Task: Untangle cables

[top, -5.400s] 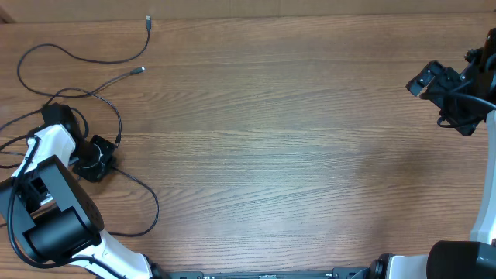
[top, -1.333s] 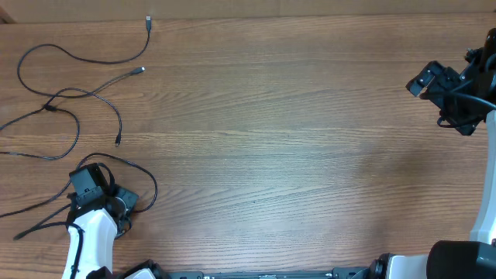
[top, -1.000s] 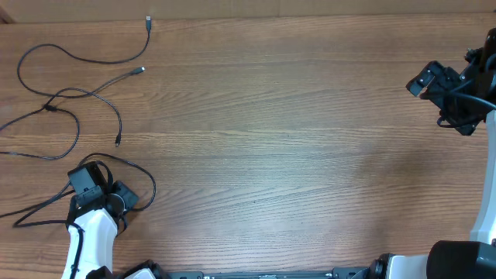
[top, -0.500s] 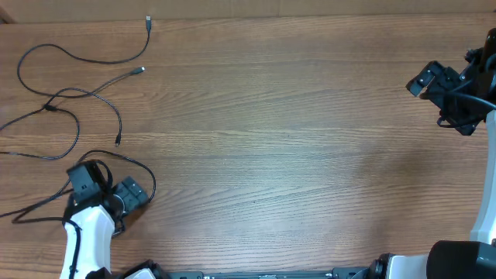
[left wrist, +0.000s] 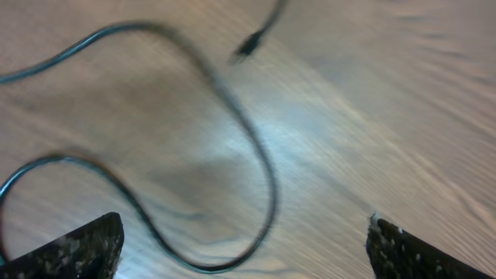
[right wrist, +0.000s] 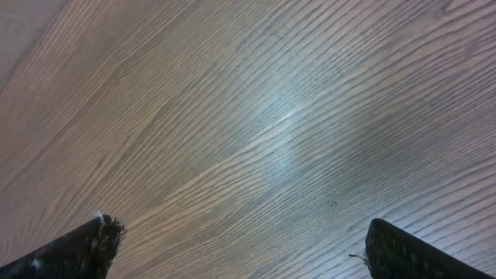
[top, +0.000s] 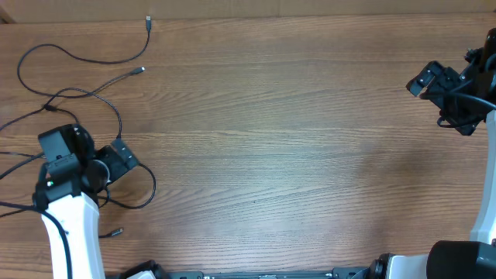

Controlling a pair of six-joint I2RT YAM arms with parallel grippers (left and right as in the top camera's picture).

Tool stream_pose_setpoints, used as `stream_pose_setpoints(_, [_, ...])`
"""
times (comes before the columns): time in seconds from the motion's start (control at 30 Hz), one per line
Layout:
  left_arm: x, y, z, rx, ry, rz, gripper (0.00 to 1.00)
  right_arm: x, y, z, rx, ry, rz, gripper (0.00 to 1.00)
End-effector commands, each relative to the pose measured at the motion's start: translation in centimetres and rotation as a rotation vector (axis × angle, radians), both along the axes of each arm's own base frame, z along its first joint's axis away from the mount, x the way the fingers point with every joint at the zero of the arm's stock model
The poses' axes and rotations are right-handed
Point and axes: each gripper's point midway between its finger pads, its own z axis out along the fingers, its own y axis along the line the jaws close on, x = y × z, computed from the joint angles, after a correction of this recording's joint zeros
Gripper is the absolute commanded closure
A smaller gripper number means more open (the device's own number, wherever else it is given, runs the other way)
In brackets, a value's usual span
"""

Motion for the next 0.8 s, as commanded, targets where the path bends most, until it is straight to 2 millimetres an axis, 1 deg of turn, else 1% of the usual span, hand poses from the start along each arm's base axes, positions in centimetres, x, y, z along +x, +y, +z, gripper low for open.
stream_pose_setpoints(0.0, [1.6, -3.3, 4.9, 0.048, -0.17, -0.151, 0.01, 0.2, -0.2, 0.3, -0.011, -0.012, 0.0, 0.0])
stream_pose_setpoints(0.03, [1.7, -4.0, 5.3, 0.052, -0.188, -0.174, 0.01, 0.2, -0.2, 0.3, -0.011, -0.012, 0.0, 0.0])
stream_pose_setpoints(0.17, [1.7, -8.0, 7.5, 0.067, -0.27, -0.314, 0.0, 0.2, -0.2, 0.3, -0.011, -0.012, 0.0, 0.0])
stream_pose_setpoints(0.3, [1.6, -11.3, 8.6, 0.075, -0.318, -0.446, 0.0, 0.2, -0.2, 0.3, -0.011, -0.012, 0.0, 0.0])
stream_pose_setpoints(0.37, [1.5, -12.5, 8.8, 0.075, -0.33, -0.492, 0.01, 0.2, -0.2, 0.3, -0.011, -0.012, 0.0, 0.0])
stream_pose_setpoints(0.53, [0.7, -16.3, 9.7, 0.017, -0.377, -0.625, 0.01, 0.2, -0.2, 0.3, -0.011, -0.012, 0.0, 0.0])
stream_pose_setpoints(0.6, [0.3, -17.4, 10.3, 0.002, -0.403, -0.666, 0.0, 0.2, -0.2, 0.3, -0.011, -0.012, 0.0, 0.0])
stream_pose_setpoints(0.7, [-0.7, -18.6, 11.9, 0.01, -0.471, -0.714, 0.01, 0.3, -0.2, 0.4, -0.013, -0.017, 0.0, 0.0])
stream_pose_setpoints(0.77, [-1.1, -18.0, 13.0, 0.039, -0.508, -0.664, 0.0, 0.3, -0.2, 0.4, -0.013, -0.018, 0.0, 0.0])
